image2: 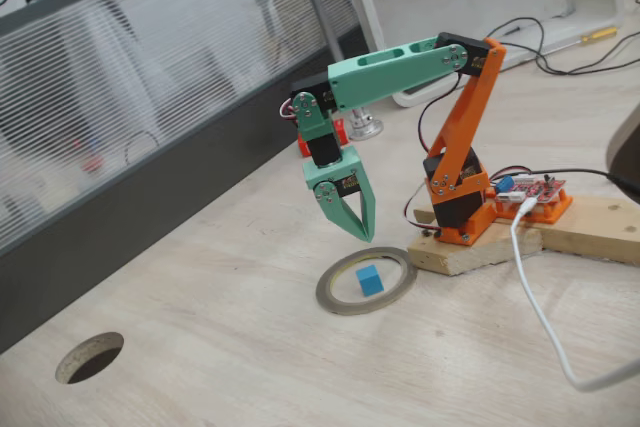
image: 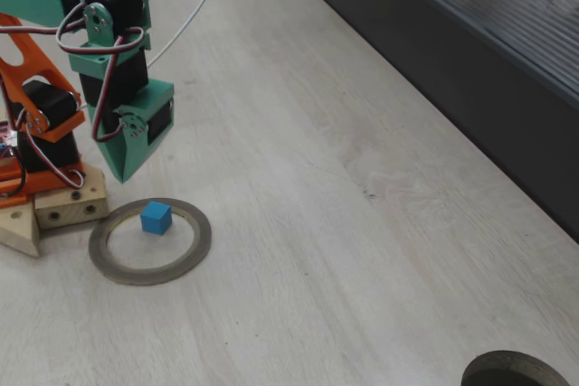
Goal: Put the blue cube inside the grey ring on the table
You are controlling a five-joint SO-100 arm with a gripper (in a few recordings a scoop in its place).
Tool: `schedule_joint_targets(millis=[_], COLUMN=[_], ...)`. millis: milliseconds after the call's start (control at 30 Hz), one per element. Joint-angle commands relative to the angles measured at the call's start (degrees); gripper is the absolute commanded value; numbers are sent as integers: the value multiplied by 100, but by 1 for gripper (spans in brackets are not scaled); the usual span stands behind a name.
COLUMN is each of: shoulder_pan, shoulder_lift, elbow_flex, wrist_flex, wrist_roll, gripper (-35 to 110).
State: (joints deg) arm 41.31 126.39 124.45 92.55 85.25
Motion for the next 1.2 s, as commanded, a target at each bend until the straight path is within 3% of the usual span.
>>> schedule_joint_targets(millis=[0, 1167], shoulder_pan=[79, 105], shoulder_lift=[492, 431], elbow_flex=[-18, -18], wrist_flex=[79, 79], wrist_roll=[0, 35], gripper=[1, 1])
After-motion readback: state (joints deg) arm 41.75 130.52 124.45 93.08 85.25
